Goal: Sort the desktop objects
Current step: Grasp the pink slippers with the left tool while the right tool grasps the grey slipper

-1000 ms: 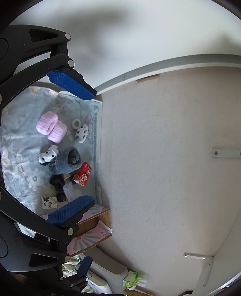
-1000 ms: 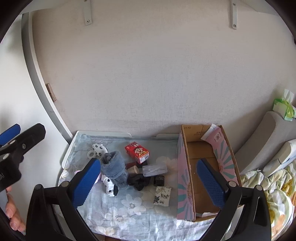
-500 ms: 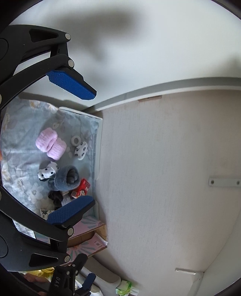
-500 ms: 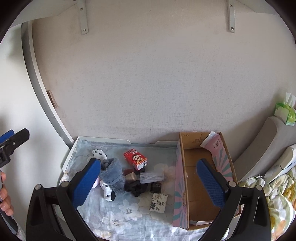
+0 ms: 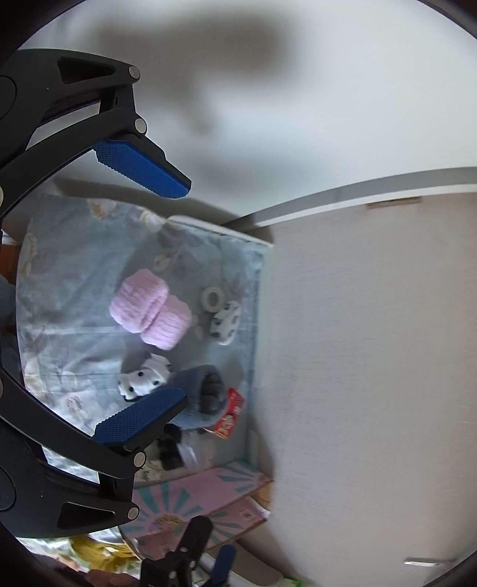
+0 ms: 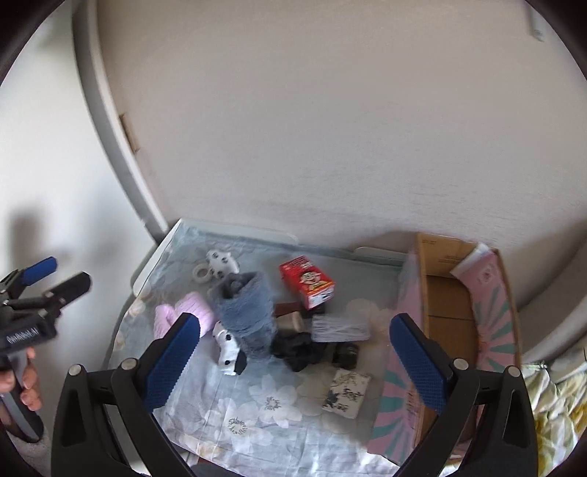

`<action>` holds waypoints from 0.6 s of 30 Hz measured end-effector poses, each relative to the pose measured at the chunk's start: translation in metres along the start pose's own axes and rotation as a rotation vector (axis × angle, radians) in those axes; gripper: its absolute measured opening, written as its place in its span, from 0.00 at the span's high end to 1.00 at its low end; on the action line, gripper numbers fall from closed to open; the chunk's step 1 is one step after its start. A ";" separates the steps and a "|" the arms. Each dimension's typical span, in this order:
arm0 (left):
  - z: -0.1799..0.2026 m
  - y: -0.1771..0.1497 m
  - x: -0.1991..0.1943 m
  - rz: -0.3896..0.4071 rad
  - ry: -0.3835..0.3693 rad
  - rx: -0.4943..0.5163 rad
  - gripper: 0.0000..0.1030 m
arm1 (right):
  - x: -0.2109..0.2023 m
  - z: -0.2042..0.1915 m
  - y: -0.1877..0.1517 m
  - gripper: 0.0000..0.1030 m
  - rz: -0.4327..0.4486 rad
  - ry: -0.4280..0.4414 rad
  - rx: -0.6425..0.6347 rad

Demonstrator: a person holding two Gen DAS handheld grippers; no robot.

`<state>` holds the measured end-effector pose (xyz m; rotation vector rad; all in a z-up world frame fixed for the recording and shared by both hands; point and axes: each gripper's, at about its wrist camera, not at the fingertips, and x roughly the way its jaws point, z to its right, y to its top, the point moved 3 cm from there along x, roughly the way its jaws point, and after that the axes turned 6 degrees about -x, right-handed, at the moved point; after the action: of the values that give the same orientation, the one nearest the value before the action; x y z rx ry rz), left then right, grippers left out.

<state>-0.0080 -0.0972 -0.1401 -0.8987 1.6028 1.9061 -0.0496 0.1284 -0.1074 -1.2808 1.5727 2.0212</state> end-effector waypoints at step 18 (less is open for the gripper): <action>-0.003 -0.077 0.128 -0.065 0.056 -0.019 0.02 | 0.150 -0.056 -0.016 0.00 -0.135 0.131 -0.240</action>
<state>-0.0364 -0.0908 -0.2864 -1.0081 1.5706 1.8699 -0.0984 0.0415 -0.2341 -1.5904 1.2835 2.1275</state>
